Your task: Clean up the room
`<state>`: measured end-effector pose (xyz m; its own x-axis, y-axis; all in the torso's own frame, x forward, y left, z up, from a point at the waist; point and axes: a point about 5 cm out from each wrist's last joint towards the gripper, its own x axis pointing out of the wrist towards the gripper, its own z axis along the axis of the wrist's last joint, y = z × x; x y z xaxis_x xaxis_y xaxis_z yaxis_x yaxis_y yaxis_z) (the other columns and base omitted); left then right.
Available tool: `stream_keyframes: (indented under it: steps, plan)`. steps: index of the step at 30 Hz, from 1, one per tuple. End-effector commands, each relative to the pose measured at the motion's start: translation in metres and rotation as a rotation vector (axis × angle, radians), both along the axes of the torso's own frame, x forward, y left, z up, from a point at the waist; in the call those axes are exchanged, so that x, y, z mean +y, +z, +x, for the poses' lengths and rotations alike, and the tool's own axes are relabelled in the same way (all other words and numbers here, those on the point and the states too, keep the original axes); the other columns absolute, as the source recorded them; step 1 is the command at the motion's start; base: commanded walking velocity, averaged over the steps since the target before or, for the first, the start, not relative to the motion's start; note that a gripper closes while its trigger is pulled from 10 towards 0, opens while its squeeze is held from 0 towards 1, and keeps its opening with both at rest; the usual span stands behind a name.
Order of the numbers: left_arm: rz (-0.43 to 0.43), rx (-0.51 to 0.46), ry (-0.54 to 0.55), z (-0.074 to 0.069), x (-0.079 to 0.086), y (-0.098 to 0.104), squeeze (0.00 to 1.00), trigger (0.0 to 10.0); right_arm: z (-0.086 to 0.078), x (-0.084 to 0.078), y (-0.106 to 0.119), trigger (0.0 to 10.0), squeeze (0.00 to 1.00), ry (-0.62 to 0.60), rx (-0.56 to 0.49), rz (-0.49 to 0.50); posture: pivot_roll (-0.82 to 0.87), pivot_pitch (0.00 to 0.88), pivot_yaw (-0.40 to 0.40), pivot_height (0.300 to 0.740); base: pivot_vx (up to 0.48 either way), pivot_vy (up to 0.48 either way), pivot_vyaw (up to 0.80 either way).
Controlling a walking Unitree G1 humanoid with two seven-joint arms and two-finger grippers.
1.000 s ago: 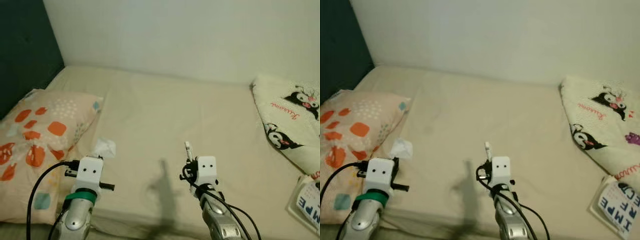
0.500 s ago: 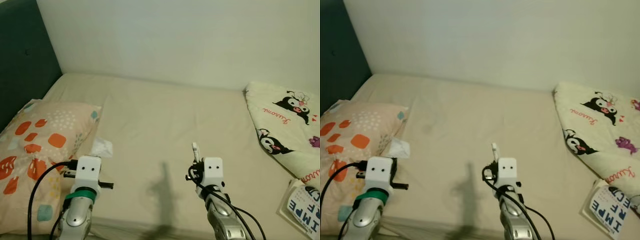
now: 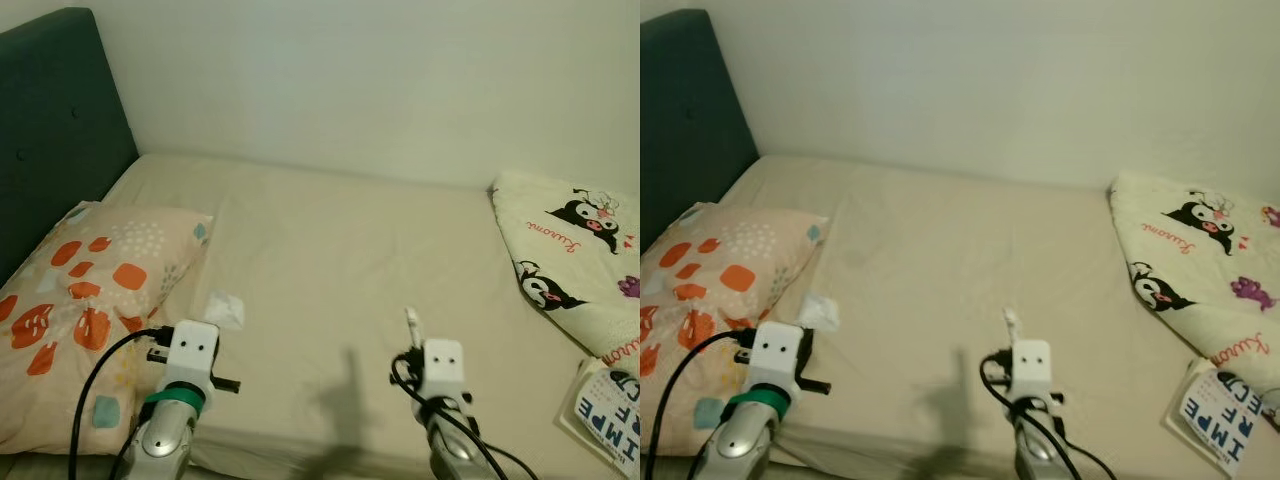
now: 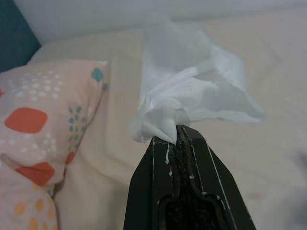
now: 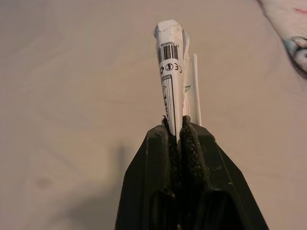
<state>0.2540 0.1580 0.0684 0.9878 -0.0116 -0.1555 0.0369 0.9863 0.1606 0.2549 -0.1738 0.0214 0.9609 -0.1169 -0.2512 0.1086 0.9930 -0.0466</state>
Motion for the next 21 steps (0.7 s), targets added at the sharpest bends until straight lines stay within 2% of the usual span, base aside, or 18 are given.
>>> stream_keyframes:
  steps: [1, 4, 9, 13, 17, 21]
  plan:
    - [0.006, 0.024, 0.010, -0.006, 0.001, -0.007, 0.00, 10.0, -0.002, -0.001, 0.003, 10.0, 0.00, 0.000, -0.017, 0.008, 0.08, 0.000, 0.014, 0.740, 0.000, 0.000, 0.00]
    - [-0.001, 0.027, 0.014, -0.009, 0.000, -0.009, 0.00, 10.0, -0.004, 0.007, 0.005, 10.0, 0.00, 0.034, -0.028, 0.012, 0.08, 0.000, 0.010, 0.740, 0.000, 0.000, 0.00]
    - [-0.025, 0.023, -0.032, -0.011, -0.002, -0.009, 0.00, 10.0, 0.005, 0.017, 0.008, 10.0, 0.00, 0.072, -0.043, -0.030, 0.09, 0.000, 0.000, 0.740, 0.000, 0.000, -0.25]
    - [-0.023, 0.031, -0.004, -0.017, 0.003, -0.011, 0.00, 10.0, 0.015, 0.018, 0.013, 10.0, 0.00, 0.056, -0.049, -0.009, 0.09, 0.000, -0.012, 0.740, 0.000, 0.000, -0.80]
    - [0.002, 0.027, 0.021, -0.018, 0.005, -0.010, 0.00, 10.0, 0.016, 0.017, 0.012, 10.0, 0.00, 0.072, -0.025, -0.012, 0.10, 0.000, -0.024, 0.740, 0.000, 0.000, -0.80]
    - [-0.008, 0.031, 0.029, -0.018, 0.004, -0.011, 0.00, 10.0, 0.017, 0.016, 0.011, 10.0, 0.00, 0.069, -0.008, -0.006, 0.10, 0.000, -0.026, 0.740, 0.000, 0.000, -0.80]
